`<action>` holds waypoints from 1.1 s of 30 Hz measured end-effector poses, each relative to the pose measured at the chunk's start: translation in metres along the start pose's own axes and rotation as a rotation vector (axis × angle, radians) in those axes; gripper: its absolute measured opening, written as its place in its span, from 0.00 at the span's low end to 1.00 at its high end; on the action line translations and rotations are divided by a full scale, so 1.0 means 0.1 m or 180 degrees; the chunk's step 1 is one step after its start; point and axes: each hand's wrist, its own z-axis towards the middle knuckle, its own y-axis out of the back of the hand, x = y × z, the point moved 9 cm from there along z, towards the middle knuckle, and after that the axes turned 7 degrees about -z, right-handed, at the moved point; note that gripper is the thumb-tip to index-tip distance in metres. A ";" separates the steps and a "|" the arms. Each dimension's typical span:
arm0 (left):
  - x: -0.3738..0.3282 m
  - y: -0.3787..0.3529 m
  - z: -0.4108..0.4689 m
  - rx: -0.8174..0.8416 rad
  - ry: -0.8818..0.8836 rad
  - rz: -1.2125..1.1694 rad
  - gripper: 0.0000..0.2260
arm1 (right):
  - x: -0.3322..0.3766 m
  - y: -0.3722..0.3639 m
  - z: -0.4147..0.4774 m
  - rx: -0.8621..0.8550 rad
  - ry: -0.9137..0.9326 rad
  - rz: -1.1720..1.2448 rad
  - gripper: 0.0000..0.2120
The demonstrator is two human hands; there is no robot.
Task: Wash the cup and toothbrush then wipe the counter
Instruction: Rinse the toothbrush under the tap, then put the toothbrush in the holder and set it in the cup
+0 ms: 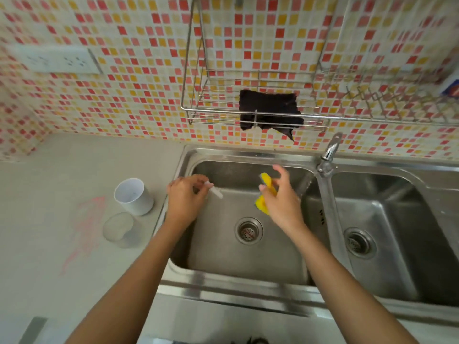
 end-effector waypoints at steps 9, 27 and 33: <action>0.18 0.97 0.40 -0.0394 0.0083 -0.0193 0.08 | 2.17 0.30 0.59 -0.1016 0.1361 -0.0178 0.08; 1.63 1.58 0.47 0.0164 0.0535 0.0266 0.06 | 2.54 -0.35 0.82 -0.1566 0.1407 -0.1234 0.14; 1.86 1.43 0.45 0.0454 0.0402 0.0346 0.06 | 2.16 -1.59 0.00 -0.0678 0.2183 -0.0784 0.18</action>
